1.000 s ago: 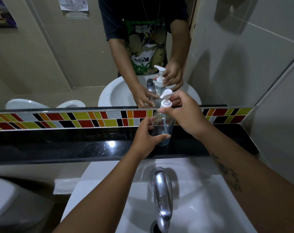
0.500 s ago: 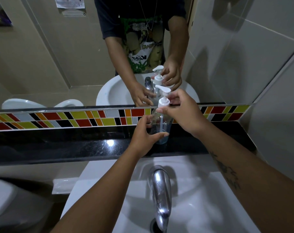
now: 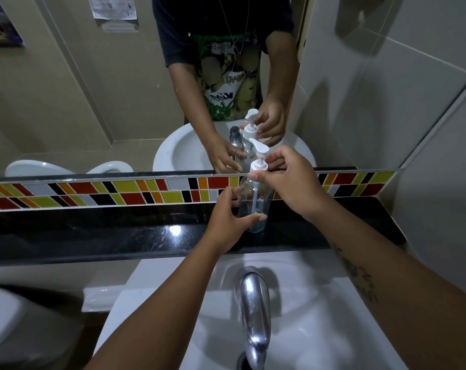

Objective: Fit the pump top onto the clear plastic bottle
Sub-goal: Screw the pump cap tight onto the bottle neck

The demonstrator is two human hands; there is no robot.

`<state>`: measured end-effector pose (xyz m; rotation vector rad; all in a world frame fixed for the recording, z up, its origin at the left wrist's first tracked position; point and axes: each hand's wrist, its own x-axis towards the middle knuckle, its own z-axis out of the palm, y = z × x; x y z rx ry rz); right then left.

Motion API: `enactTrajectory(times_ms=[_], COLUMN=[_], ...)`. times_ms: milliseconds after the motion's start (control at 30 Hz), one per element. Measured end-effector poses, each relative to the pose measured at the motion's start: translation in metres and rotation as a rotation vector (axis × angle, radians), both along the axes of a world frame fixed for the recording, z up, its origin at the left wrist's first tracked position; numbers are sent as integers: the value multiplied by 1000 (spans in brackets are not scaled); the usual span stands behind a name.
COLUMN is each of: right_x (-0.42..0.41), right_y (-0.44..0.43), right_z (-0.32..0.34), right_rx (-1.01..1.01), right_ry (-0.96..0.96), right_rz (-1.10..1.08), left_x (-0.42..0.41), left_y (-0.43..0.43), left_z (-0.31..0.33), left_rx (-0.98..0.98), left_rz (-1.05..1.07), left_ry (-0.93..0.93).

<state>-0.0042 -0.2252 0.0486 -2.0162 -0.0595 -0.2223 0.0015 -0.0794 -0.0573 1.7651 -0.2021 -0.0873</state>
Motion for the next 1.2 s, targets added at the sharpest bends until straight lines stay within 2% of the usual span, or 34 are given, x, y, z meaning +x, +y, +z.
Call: enactTrajectory(times_ms=[167, 633, 1000, 1200], right_x=[-2, -3, -4, -3], right_y=[-8, 17, -1, -5], right_z=[11, -10, 3, 3], right_rx=[-42, -127, -151, -121], right_ry=[96, -62, 67, 93], right_rz=[218, -86, 125, 162], left_x=[1, -5, 7, 12], left_y=[1, -9, 10, 15], left_z=[3, -9, 1, 7], left_rx=[18, 30, 190, 150], left_rz=[-26, 67, -38, -51], left_ry=[-5, -100, -53, -6])
